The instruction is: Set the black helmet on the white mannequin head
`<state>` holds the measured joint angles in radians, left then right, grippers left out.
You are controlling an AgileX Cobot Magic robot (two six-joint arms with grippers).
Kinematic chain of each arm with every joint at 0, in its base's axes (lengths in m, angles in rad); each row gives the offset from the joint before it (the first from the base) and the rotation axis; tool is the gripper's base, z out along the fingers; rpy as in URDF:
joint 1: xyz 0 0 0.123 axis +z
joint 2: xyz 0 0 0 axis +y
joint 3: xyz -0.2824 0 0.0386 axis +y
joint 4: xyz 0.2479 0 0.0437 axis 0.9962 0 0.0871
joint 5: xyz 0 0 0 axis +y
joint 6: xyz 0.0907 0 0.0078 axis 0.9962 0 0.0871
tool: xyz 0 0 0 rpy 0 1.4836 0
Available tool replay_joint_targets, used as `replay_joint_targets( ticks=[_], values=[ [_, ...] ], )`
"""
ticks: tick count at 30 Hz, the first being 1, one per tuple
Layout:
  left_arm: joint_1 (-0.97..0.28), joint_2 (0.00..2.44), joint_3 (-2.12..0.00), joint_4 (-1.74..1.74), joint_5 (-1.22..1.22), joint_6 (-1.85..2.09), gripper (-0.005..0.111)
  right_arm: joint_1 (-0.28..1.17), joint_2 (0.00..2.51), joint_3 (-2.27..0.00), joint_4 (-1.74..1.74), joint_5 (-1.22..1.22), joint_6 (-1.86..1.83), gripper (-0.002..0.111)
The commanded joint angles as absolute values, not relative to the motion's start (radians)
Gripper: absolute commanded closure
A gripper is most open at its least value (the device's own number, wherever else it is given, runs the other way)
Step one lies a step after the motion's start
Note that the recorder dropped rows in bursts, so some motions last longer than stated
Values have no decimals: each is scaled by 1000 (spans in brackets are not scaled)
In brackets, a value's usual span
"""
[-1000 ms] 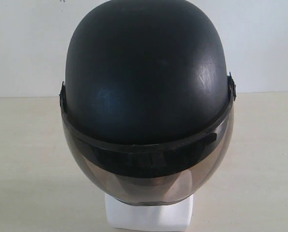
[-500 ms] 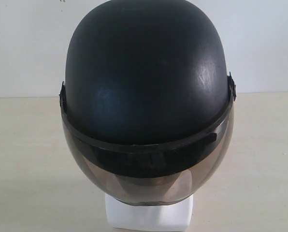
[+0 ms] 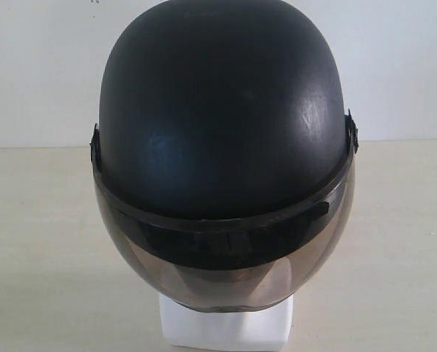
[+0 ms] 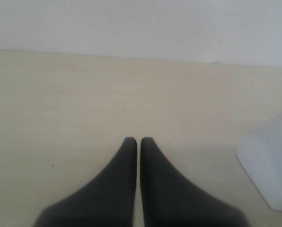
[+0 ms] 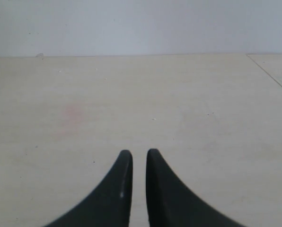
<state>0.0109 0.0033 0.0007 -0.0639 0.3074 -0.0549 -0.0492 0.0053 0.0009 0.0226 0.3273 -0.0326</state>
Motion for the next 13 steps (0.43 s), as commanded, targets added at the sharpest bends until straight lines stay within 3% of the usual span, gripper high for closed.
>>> replay_joint_targets(
  ticks=[1,13],
  values=[
    [10,0,0,-72,307,-52,102,-50,0,0,13,323,-30,96],
    [10,0,0,-72,307,-52,102,-50,0,0,13,323,-27,96]
  ],
)
